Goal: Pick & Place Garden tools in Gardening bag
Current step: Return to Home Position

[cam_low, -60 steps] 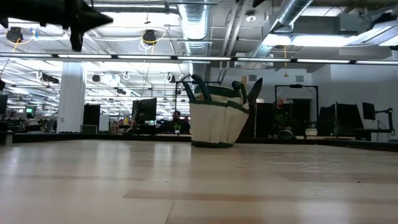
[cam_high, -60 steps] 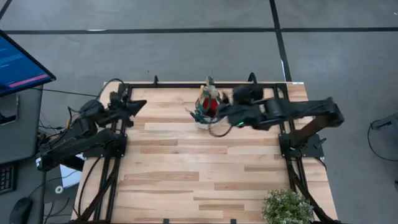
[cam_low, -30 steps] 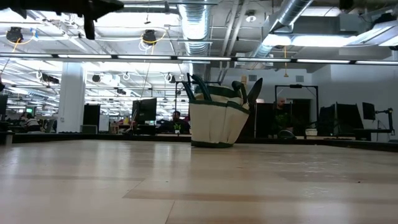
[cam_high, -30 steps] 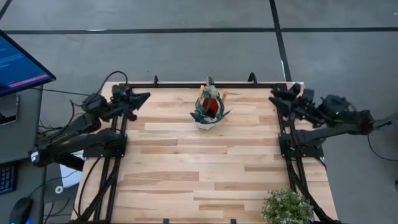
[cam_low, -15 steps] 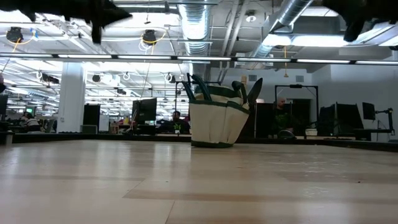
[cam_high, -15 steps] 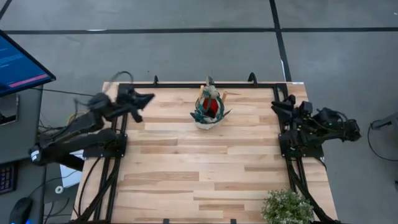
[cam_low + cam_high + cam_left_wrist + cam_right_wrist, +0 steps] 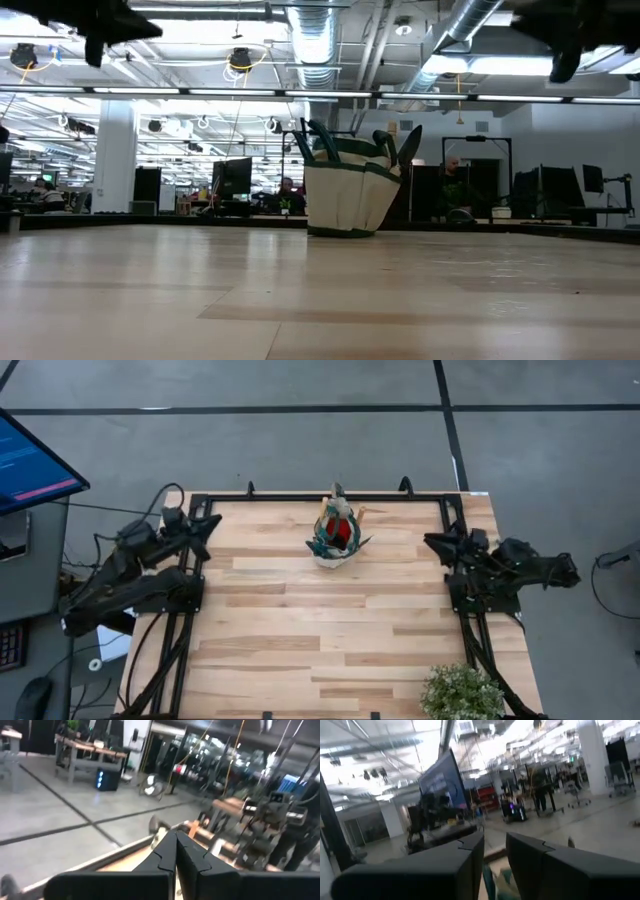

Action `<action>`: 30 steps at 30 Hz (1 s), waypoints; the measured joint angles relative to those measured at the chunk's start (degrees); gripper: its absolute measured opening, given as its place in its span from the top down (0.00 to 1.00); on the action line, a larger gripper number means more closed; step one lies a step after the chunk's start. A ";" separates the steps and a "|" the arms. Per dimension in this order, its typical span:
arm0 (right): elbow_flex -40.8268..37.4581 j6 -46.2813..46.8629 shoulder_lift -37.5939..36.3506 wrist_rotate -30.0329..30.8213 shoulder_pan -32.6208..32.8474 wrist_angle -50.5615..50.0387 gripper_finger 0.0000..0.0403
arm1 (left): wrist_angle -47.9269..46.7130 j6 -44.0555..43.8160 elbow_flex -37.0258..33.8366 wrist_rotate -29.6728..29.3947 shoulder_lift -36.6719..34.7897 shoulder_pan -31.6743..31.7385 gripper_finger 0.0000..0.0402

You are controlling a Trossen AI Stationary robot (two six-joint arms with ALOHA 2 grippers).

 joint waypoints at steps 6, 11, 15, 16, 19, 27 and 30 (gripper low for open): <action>-8.22 6.27 0.00 -0.04 -1.12 5.77 0.87 | 3.68 -0.34 -7.57 -5.03 -1.24 0.00 0.99; -13.88 8.93 0.02 -0.64 -1.60 15.30 0.94 | 16.27 1.09 -15.53 -4.14 -1.21 -0.01 0.99; -13.88 9.68 0.00 -4.16 -1.66 15.31 0.99 | 31.13 1.59 -24.00 -3.53 -1.23 0.00 0.99; -13.88 9.69 0.00 -5.42 -1.66 15.66 0.99 | 35.26 1.41 -26.62 -3.09 -1.23 0.00 0.99; -13.88 9.89 0.00 -9.12 -1.66 15.01 0.99 | 36.91 0.88 -29.48 -2.89 -1.11 -0.03 0.99; -13.90 10.40 0.00 -9.95 -1.65 5.69 1.00 | 34.59 4.36 -29.46 0.88 -1.17 -0.17 0.99; -13.90 14.72 0.02 -8.93 -1.66 0.47 0.99 | 28.03 2.79 -29.46 1.43 -1.17 -0.17 0.99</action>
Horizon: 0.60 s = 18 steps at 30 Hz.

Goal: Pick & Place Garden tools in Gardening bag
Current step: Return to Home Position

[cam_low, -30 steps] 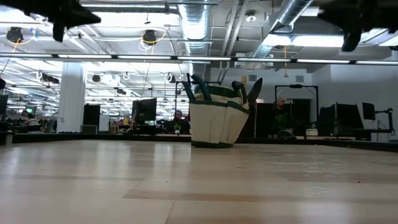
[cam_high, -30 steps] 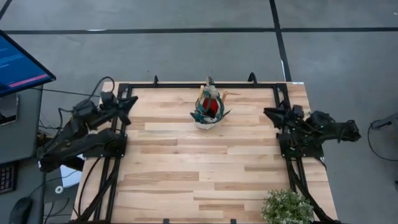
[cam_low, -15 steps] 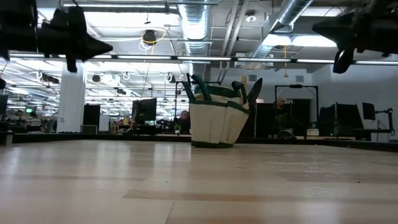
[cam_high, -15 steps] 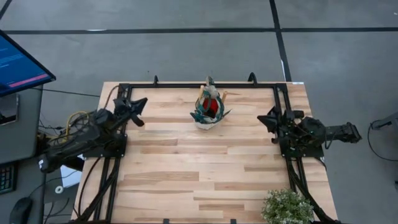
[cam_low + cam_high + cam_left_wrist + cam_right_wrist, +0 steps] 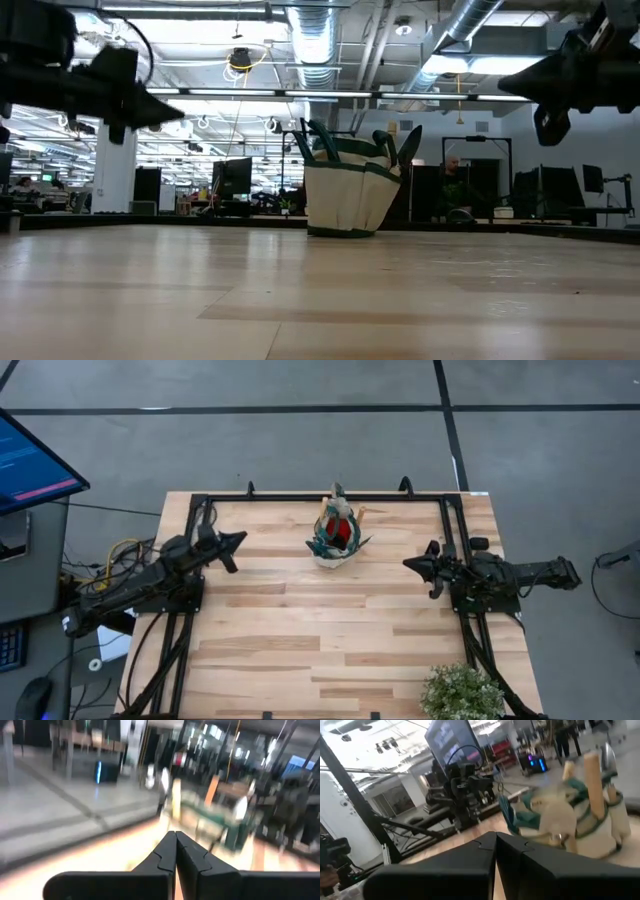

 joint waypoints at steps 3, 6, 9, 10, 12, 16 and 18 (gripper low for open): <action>-0.01 1.36 0.00 -0.01 0.02 -1.08 1.00 | -5.53 -1.84 0.00 1.73 0.04 0.00 0.99; -0.02 1.36 0.02 -0.01 0.02 -1.10 1.00 | -7.46 -2.71 0.00 2.80 -0.02 0.00 0.99; -0.02 1.36 0.02 -0.01 0.02 -1.12 0.99 | -8.20 -2.71 0.00 2.77 0.02 0.00 0.99; -0.02 1.36 0.02 -0.01 0.02 -1.13 0.99 | -8.16 -2.71 0.00 2.78 0.00 0.00 0.99; -0.02 1.36 0.02 -0.01 0.02 -1.13 0.99 | -8.02 -2.83 0.00 2.75 0.00 0.00 0.98; -0.02 1.37 0.02 0.01 -0.25 -1.17 1.00 | -7.74 -3.04 0.00 2.75 0.00 0.00 0.99; -0.02 1.36 0.02 0.01 -0.22 -1.17 0.99 | -7.60 -2.93 0.00 2.71 0.00 0.00 0.99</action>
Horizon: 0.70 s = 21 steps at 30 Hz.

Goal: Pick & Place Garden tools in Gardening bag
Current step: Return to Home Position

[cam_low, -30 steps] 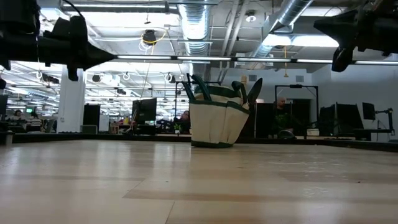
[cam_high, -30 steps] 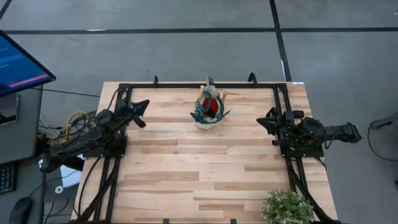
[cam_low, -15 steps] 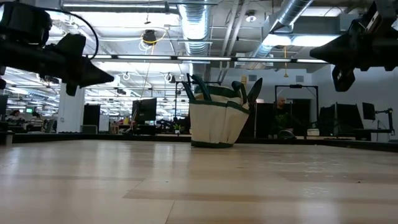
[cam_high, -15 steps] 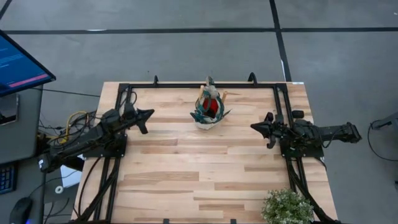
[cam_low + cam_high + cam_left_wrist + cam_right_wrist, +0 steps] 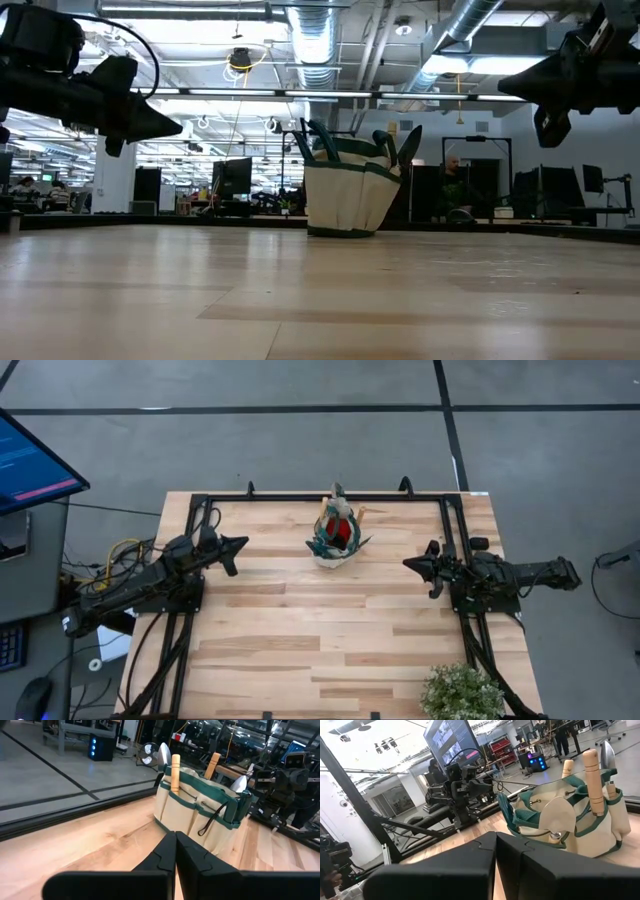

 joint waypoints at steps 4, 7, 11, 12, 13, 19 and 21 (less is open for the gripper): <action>-0.02 0.04 0.00 0.00 0.00 -0.02 0.99 | 0.00 0.02 0.00 -0.04 0.02 0.00 0.98; -0.02 0.07 0.00 0.00 0.00 -0.02 0.99 | 0.00 0.04 0.00 -0.11 0.02 0.00 0.97; -0.02 0.17 0.00 0.00 0.00 -0.04 0.99 | 0.00 0.09 0.00 -0.15 0.02 0.00 0.98; -0.02 0.17 0.00 0.00 0.00 -0.04 0.99 | 0.00 0.09 0.00 -0.14 0.02 0.00 0.98; -0.02 0.17 0.00 0.00 0.00 -0.04 0.99 | 0.00 0.12 0.00 -0.15 0.02 0.00 0.98; -0.03 0.17 0.00 0.00 0.00 -0.07 0.99 | 0.00 0.17 0.00 -0.15 0.02 0.00 0.98; -0.04 0.17 0.00 0.00 0.00 -0.07 0.99 | 0.02 0.17 0.00 -0.15 0.02 0.00 0.98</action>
